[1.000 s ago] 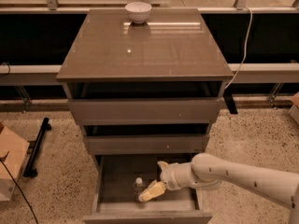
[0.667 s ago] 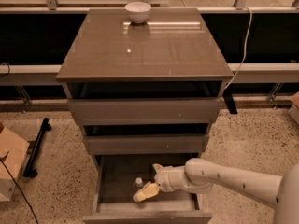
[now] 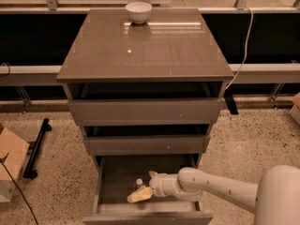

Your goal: Pick water bottle from bottom drawer and place on counter

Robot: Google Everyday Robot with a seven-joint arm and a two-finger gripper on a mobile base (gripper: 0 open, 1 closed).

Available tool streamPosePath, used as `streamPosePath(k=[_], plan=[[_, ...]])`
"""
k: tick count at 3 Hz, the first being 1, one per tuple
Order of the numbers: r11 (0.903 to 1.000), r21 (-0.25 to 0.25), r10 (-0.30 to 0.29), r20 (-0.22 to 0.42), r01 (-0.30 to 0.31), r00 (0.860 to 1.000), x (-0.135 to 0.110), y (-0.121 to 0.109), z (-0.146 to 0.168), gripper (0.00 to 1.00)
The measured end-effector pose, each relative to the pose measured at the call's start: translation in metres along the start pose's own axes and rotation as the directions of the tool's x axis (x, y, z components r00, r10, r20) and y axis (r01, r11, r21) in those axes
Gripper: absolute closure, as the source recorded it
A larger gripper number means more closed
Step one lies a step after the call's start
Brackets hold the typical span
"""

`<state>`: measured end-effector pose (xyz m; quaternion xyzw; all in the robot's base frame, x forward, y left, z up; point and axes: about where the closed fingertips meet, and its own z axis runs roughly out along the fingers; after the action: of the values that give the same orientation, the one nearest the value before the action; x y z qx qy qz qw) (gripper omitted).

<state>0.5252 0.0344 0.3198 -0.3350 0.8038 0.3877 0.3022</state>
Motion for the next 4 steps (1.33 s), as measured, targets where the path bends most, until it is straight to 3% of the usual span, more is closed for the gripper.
streamPosePath(k=[2,3,4], plan=[[0.9954,-0.01,0.095,0.036,-0.095,0.995,0.04,-0.031,0.046,0.0],[0.9926,-0.025,0.12,0.058,-0.119,0.991,0.047,-0.033,0.058,0.0],[0.9898,-0.051,0.137,0.09,-0.133,0.986,0.044,-0.03,0.073,0.19]])
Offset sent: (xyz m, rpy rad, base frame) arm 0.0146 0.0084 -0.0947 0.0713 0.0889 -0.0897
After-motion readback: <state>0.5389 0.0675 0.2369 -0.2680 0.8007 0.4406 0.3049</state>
